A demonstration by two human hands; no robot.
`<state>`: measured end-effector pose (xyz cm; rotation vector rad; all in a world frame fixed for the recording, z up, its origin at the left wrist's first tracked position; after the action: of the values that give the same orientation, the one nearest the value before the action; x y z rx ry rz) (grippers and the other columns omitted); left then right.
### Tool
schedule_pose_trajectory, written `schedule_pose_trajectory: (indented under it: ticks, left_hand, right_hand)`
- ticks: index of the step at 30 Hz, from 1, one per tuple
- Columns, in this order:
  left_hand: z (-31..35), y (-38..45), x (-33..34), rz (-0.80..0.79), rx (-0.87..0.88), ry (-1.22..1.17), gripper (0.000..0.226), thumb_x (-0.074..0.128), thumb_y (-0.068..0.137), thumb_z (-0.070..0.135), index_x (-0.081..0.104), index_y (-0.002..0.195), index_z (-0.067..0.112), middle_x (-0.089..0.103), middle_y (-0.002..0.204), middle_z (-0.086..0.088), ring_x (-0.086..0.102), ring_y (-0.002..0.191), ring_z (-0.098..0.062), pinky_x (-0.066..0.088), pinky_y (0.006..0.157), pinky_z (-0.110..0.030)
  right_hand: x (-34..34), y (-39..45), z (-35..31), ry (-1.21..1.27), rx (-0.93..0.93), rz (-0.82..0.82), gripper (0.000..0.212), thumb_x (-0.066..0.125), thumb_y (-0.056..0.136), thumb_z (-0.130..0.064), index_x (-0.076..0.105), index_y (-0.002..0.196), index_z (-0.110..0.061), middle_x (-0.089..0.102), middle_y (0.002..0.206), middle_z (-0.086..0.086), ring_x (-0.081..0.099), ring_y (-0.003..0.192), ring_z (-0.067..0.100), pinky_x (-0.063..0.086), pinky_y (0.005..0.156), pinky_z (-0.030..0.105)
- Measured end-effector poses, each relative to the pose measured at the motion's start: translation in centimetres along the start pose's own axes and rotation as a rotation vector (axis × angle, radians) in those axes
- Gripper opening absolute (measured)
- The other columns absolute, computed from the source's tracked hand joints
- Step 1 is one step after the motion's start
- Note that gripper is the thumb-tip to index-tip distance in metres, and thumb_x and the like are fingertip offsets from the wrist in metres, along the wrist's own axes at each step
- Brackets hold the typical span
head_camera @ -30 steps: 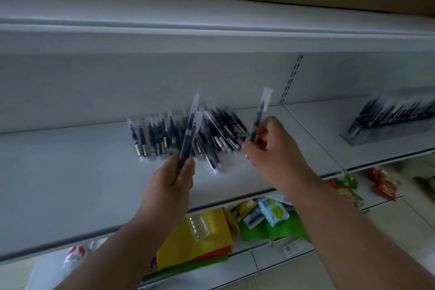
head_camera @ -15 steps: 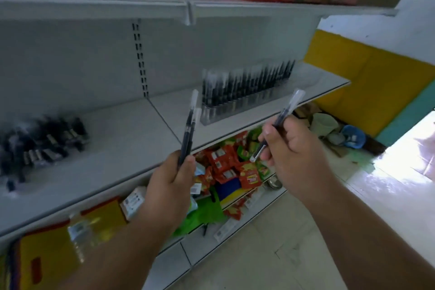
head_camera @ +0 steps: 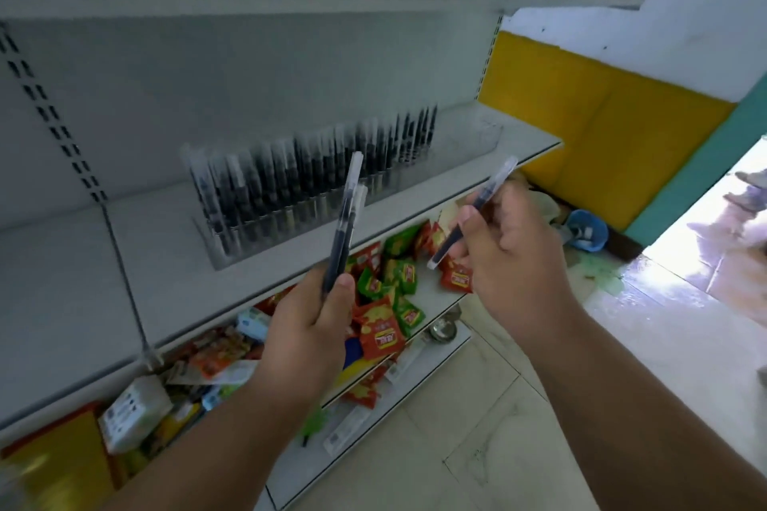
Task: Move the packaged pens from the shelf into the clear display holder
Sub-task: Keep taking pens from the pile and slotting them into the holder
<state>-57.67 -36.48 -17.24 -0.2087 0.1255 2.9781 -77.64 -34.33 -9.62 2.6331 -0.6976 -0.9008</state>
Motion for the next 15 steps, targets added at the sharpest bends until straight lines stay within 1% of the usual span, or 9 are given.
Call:
schedule_pose_trajectory:
  ticks: [3, 7, 9, 10, 12, 13, 14, 15]
  left_hand:
    - [0.6, 3.6, 1.7, -0.028, 0.045, 0.024, 0.030, 0.042, 0.101, 0.036, 0.047, 0.078, 0.017, 0.037, 0.060, 0.004, 0.034, 0.053, -0.014, 0.030, 0.054, -0.039]
    - [1.3, 7.3, 4.1, -0.050, 0.065, -0.011, 0.033, 0.042, 0.102, 0.032, 0.043, 0.070, 0.023, 0.034, 0.056, 0.007, 0.030, 0.050, -0.012, 0.027, 0.049, -0.034]
    - [1.4, 8.5, 4.9, -0.058, 0.082, 0.010, 0.034, 0.042, 0.102, 0.032, 0.042, 0.069, 0.024, 0.035, 0.054, 0.008, 0.030, 0.049, -0.010, 0.028, 0.048, -0.029]
    - [1.4, 9.2, 5.5, -0.055, 0.091, 0.019, 0.034, 0.042, 0.102, 0.033, 0.043, 0.069, 0.025, 0.036, 0.054, 0.008, 0.031, 0.048, -0.009, 0.028, 0.048, -0.027]
    - [1.3, 10.6, 6.8, -0.021, 0.095, 0.019, 0.033, 0.043, 0.101, 0.033, 0.043, 0.069, 0.024, 0.036, 0.053, 0.008, 0.031, 0.048, -0.008, 0.028, 0.047, -0.025]
    - [1.1, 11.3, 7.5, 0.001, 0.090, 0.014, 0.032, 0.043, 0.101, 0.032, 0.044, 0.070, 0.021, 0.036, 0.053, 0.008, 0.031, 0.048, -0.009, 0.028, 0.046, -0.025]
    - [1.0, 11.8, 8.1, 0.016, 0.085, 0.011, 0.033, 0.044, 0.101, 0.032, 0.044, 0.071, 0.019, 0.036, 0.052, 0.008, 0.031, 0.048, -0.008, 0.028, 0.046, -0.025]
    - [0.9, 12.5, 9.1, 0.031, 0.086, 0.004, 0.034, 0.044, 0.101, 0.033, 0.044, 0.071, 0.017, 0.036, 0.052, 0.008, 0.031, 0.048, -0.009, 0.029, 0.047, -0.026]
  right_hand:
    - [0.0, 3.0, 1.4, -0.020, -0.003, -0.024, 0.013, 0.049, 0.099, -0.033, 0.054, 0.096, -0.021, 0.068, 0.077, -0.008, 0.066, 0.069, 0.011, 0.057, 0.067, 0.050]
    - [-1.1, 7.7, 3.2, -0.105, -0.016, -0.002, 0.007, 0.057, 0.096, -0.030, 0.061, 0.094, -0.025, 0.068, 0.080, -0.003, 0.066, 0.076, 0.013, 0.057, 0.072, 0.045]
    - [-1.4, 10.1, 4.4, -0.127, -0.023, 0.018, 0.008, 0.061, 0.095, -0.028, 0.065, 0.093, -0.022, 0.069, 0.081, -0.004, 0.065, 0.078, 0.011, 0.055, 0.074, 0.041]
    - [-1.5, 11.5, 5.0, -0.143, -0.030, 0.022, 0.009, 0.062, 0.094, -0.027, 0.065, 0.091, -0.020, 0.069, 0.080, -0.004, 0.065, 0.076, 0.010, 0.054, 0.072, 0.038]
    - [-1.3, 14.2, 6.4, -0.142, -0.050, 0.024, 0.011, 0.064, 0.093, -0.027, 0.063, 0.084, -0.020, 0.068, 0.075, -0.007, 0.061, 0.068, 0.002, 0.049, 0.061, 0.029]
    - [-1.2, 15.6, 7.1, -0.125, -0.059, 0.025, 0.013, 0.065, 0.092, -0.026, 0.062, 0.081, -0.021, 0.065, 0.071, -0.010, 0.059, 0.064, -0.003, 0.043, 0.056, 0.019]
    - [-1.1, 16.9, 7.7, -0.105, -0.069, 0.028, 0.015, 0.065, 0.092, -0.025, 0.060, 0.079, -0.022, 0.062, 0.068, -0.013, 0.056, 0.060, -0.007, 0.037, 0.053, 0.010]
    - [-0.9, 18.4, 8.3, -0.087, -0.090, 0.022, 0.015, 0.066, 0.092, -0.024, 0.060, 0.079, -0.022, 0.060, 0.067, -0.015, 0.055, 0.059, -0.010, 0.035, 0.052, 0.006]
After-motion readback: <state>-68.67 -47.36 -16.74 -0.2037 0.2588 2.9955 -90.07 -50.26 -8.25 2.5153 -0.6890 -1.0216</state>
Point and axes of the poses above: each hand's wrist, its own y-axis towards the middle knuckle, its own x-axis out of the palm, z = x × y, the point moved 3 cm from there along y, towards the middle knuckle
